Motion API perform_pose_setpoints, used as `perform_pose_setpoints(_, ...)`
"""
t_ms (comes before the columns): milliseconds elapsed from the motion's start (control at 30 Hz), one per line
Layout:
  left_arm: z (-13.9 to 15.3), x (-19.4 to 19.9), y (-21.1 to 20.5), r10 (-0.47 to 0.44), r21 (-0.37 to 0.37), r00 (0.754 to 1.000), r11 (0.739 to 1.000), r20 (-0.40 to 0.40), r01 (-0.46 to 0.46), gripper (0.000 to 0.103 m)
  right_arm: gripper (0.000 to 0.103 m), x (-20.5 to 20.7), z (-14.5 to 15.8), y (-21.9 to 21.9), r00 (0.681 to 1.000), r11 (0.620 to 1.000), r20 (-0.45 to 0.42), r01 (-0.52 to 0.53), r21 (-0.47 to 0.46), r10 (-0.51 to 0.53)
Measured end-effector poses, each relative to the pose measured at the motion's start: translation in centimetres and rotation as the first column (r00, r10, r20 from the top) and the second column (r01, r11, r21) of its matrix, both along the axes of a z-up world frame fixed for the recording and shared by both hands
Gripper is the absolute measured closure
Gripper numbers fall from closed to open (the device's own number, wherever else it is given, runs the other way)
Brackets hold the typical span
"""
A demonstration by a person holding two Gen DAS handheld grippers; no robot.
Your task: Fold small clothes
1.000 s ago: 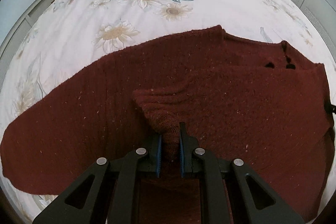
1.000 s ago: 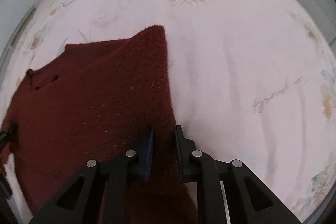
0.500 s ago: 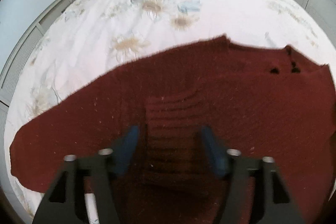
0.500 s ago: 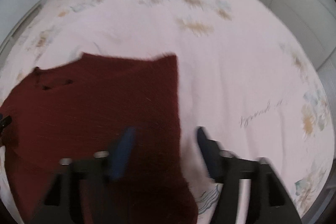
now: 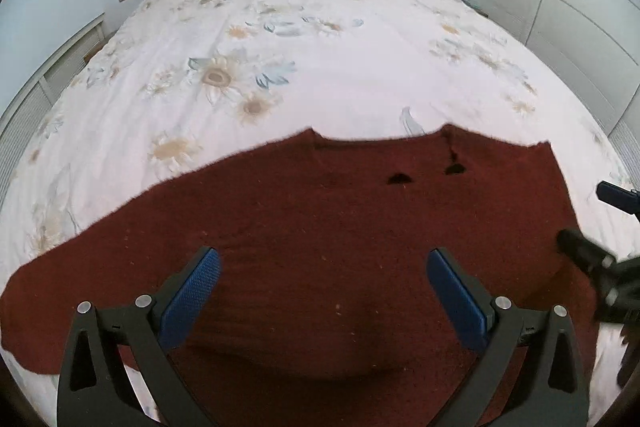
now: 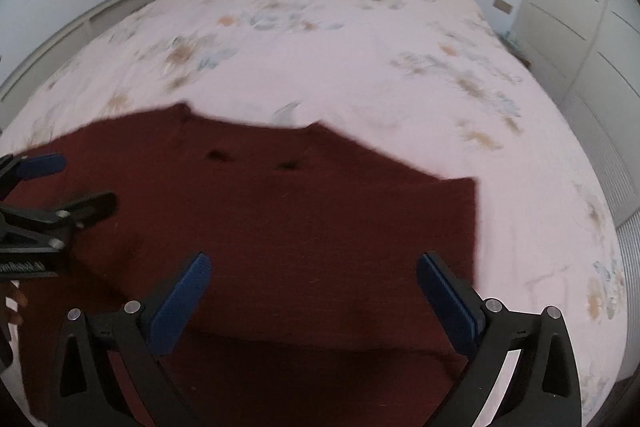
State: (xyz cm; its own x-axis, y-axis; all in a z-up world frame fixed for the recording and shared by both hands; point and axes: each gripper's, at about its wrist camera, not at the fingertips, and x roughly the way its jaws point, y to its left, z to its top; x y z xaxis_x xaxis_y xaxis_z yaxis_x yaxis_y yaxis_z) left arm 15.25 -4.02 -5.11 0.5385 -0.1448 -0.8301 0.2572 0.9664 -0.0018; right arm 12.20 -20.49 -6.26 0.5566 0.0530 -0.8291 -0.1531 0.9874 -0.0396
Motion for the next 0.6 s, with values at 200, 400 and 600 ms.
perform_pose_setpoints(200, -4.7, -0.5, -0.5, 0.004, 0.050, 0.997, 0.999, -0.073, 0.000, 0.001, 0.000, 0.0, -4.5, 1.0, 0.998, 0.998, -0.064, -0.003, -0.069, -0.002)
perform_pose_setpoints(400, -7.4, -0.8, 2.5, 0.045, 0.068, 0.991, 0.997, -0.123, -0.037, 0.001, 0.000, -0.5, -6.6, -4.2, 0.989, 0.993, -0.100, 0.107, -0.049, -0.111)
perform_pose_setpoints(600, -7.6, -1.1, 4.1, 0.039, 0.056, 0.992, 0.998, -0.122, -0.033, 0.001, 0.000, -0.5, -7.1, -7.8, 0.979, 0.985, -0.121, 0.169, 0.014, -0.166)
